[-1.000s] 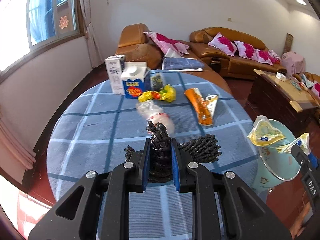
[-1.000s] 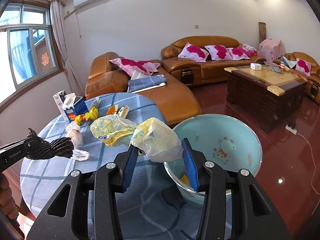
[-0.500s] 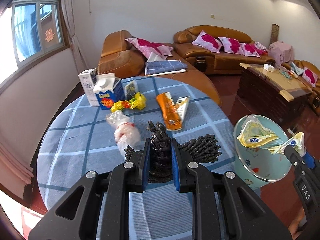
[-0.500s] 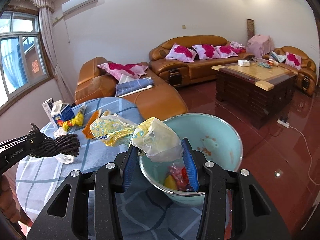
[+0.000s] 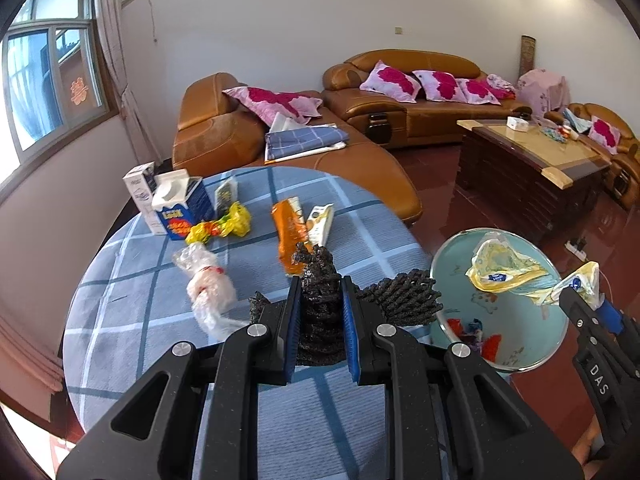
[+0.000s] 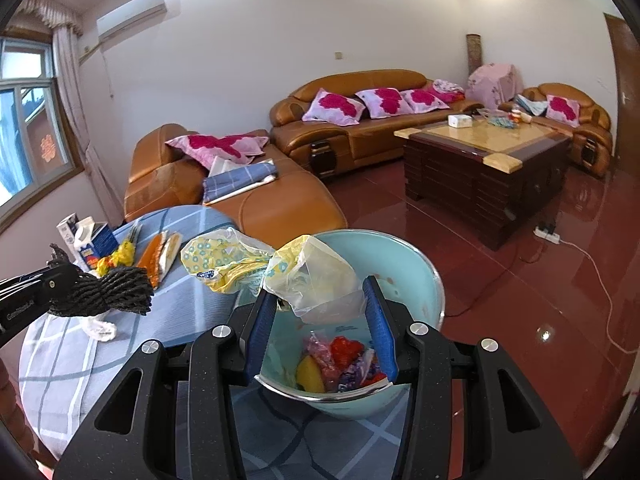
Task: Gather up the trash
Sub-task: 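Carry the white plastic bags over the teal bucket with the right tool, then release the plastic bags into the bucket while the left tool drops the black scrubber in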
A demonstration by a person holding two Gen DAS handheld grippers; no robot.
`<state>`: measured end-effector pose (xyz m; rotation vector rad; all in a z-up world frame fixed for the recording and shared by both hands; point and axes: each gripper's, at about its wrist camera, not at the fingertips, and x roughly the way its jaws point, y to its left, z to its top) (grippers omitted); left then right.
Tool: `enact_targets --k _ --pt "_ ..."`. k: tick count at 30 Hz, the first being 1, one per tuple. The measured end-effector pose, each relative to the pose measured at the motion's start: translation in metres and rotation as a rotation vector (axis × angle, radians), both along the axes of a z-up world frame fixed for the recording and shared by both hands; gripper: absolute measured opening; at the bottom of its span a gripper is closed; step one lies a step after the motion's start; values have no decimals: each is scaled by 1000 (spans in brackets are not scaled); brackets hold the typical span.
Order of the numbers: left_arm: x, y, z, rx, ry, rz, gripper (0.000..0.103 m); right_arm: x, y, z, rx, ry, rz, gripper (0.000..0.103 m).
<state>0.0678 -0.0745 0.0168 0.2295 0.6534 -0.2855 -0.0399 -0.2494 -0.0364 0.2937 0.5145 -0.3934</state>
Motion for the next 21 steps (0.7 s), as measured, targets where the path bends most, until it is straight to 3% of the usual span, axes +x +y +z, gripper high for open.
enact_targets --k 21 --pt "-1 -61 -9 25 15 -100 19 -4 -41 -15 11 46 -142 45"
